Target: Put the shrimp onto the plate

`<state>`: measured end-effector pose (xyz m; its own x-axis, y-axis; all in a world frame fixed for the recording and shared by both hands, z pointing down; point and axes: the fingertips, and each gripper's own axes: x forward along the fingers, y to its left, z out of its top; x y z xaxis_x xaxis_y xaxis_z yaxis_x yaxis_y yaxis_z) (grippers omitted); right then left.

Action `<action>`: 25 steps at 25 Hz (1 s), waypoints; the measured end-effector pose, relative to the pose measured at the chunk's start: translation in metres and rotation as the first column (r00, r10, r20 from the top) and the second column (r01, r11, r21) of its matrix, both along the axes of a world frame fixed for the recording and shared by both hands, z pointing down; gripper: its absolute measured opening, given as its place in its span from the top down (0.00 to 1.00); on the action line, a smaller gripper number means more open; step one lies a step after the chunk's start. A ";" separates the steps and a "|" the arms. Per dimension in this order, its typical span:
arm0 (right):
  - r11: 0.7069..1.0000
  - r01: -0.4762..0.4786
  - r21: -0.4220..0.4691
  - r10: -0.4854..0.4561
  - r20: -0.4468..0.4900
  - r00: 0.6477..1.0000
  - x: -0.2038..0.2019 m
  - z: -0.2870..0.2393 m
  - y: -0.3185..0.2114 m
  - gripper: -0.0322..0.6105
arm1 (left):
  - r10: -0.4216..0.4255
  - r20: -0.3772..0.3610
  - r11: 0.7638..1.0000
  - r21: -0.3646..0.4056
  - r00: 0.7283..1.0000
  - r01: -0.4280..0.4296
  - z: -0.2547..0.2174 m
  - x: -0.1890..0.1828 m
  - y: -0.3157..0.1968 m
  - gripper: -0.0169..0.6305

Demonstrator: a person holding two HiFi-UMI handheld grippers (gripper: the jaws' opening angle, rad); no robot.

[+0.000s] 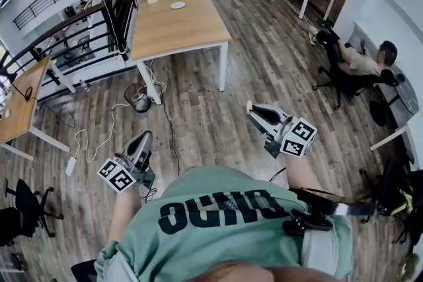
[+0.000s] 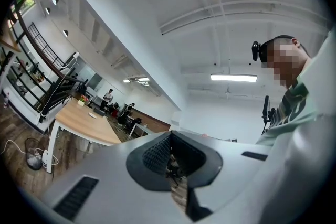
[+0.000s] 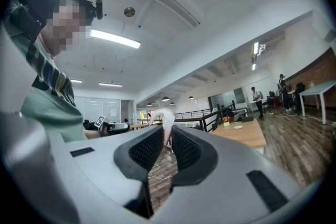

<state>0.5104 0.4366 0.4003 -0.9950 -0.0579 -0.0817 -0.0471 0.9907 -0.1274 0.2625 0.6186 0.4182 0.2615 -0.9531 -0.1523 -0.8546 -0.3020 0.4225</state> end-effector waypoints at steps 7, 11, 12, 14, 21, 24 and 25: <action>0.999 -0.014 -0.038 0.016 0.046 0.999 0.053 -0.008 -0.030 0.86 | 0.034 -0.001 0.999 0.003 0.999 -0.034 -0.007 0.043 -0.040 0.97; 0.999 -0.032 -0.031 0.034 0.045 0.998 0.090 -0.006 -0.051 0.86 | 0.055 -0.001 0.999 0.004 0.999 -0.055 -0.003 0.075 -0.066 0.97; 0.999 -0.037 -0.030 0.039 0.045 0.998 0.099 -0.006 -0.056 0.86 | 0.060 -0.002 0.998 0.004 0.998 -0.060 -0.003 0.083 -0.072 0.97; 0.998 -0.045 -0.033 0.047 0.043 0.998 0.116 -0.003 -0.066 0.86 | 0.073 -0.004 0.997 0.001 0.997 -0.073 -0.001 0.100 -0.085 0.97; 0.995 -0.083 -0.055 0.087 0.058 0.995 0.165 0.012 -0.093 0.86 | 0.132 0.016 0.991 -0.036 0.991 -0.132 0.006 0.147 -0.119 0.97; 0.994 -0.091 -0.062 0.095 0.060 0.994 0.169 0.021 -0.102 0.86 | 0.146 0.024 0.988 -0.047 0.989 -0.145 0.006 0.151 -0.129 0.97; 0.993 -0.095 -0.067 0.099 0.060 0.993 0.169 0.023 -0.106 0.86 | 0.150 0.025 0.988 -0.052 0.988 -0.148 0.006 0.150 -0.133 0.97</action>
<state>0.6791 0.3309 0.4237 -0.9775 -0.1608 -0.1367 -0.1324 0.9716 -0.1962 0.4127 0.4852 0.4245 0.4048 -0.9093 -0.0963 -0.8135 -0.4063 0.4161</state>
